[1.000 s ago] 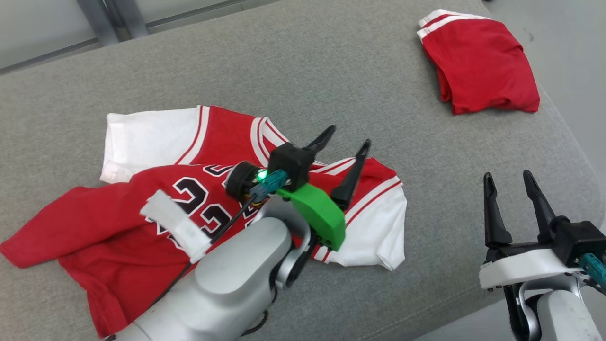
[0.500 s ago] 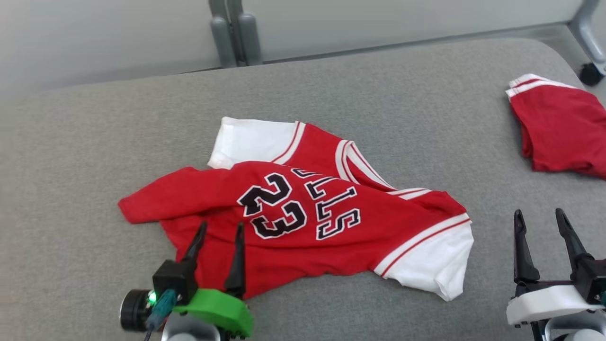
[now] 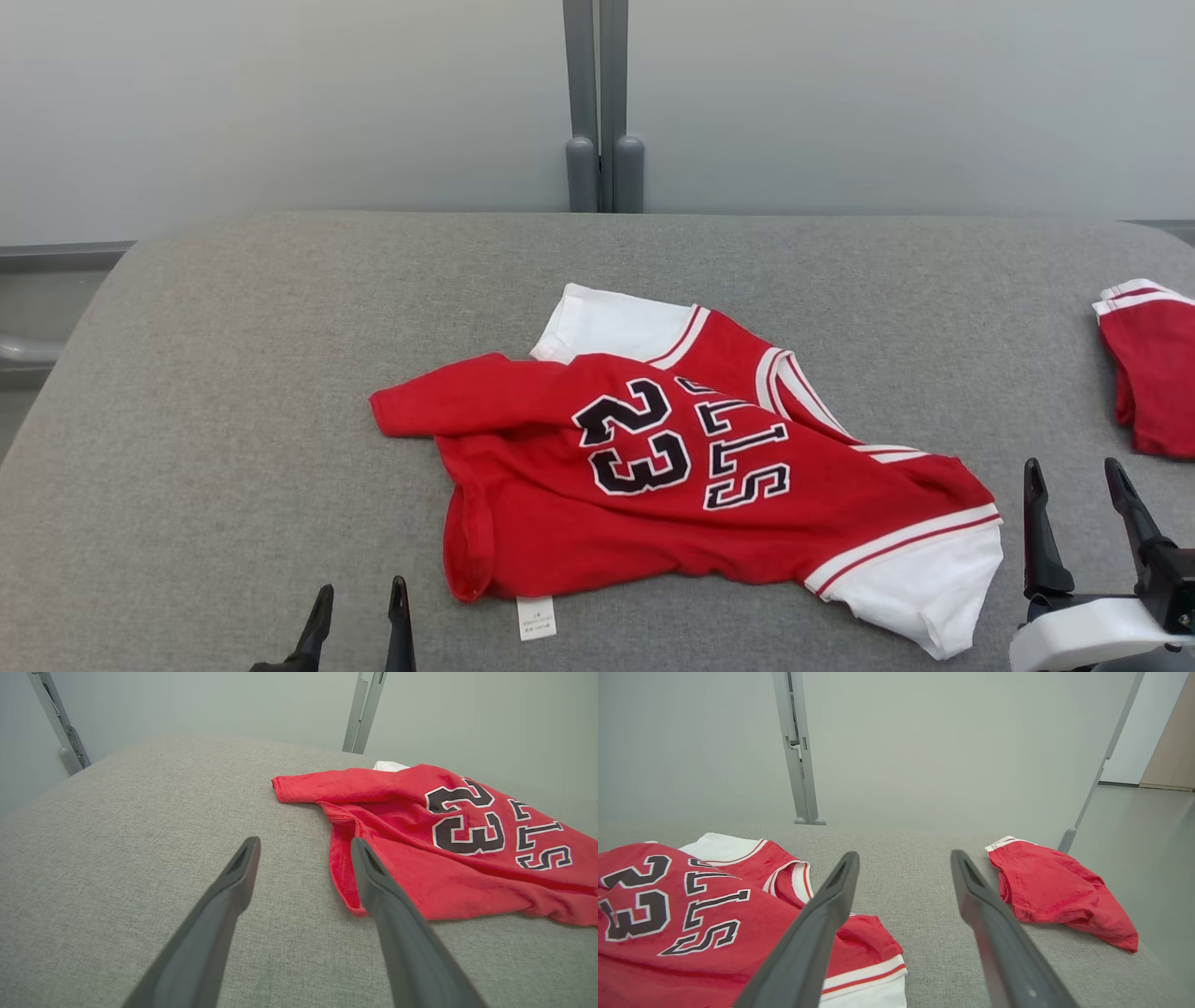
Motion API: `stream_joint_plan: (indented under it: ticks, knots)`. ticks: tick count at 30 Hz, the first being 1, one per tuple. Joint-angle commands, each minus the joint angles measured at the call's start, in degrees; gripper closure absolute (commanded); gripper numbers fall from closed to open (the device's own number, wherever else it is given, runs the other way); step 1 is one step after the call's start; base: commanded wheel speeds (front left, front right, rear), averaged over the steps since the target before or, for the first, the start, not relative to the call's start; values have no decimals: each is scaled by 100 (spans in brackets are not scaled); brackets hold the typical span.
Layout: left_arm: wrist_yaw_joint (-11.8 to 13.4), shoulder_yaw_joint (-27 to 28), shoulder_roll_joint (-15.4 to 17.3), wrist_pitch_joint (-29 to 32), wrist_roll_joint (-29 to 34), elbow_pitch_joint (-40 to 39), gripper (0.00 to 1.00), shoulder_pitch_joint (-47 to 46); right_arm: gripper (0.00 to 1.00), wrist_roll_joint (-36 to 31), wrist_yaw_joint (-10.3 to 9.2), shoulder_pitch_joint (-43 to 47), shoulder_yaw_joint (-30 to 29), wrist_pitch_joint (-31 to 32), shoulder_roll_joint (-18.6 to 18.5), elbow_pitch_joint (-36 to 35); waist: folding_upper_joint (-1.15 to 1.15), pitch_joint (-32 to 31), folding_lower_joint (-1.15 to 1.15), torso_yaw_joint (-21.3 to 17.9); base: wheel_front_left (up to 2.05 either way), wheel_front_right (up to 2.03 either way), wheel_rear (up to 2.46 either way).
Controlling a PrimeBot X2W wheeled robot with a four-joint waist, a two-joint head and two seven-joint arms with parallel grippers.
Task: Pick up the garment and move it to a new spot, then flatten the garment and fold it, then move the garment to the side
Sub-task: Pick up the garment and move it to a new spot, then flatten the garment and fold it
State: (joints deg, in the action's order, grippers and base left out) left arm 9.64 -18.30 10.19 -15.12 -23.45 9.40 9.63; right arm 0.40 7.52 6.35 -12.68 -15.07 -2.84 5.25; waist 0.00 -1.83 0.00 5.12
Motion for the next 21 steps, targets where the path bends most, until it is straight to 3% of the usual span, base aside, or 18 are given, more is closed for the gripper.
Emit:
stream_joint_plan:
  ticks: [1,8,21]
  knots:
    - [-76,87,-47,-3,128,28,0,90,0,24,-6,53,-5,-14,-14,14,0,-119,0,105,0,0,0]
    - [-398,443,-322,-3,472,138,0,74,0,31,-6,42,23,-14,-14,1,0,-126,0,34,0,0,0]
    - [-826,929,-552,-3,903,35,0,-14,0,-6,-6,118,103,-14,-14,38,0,-149,0,10,0,0,0]
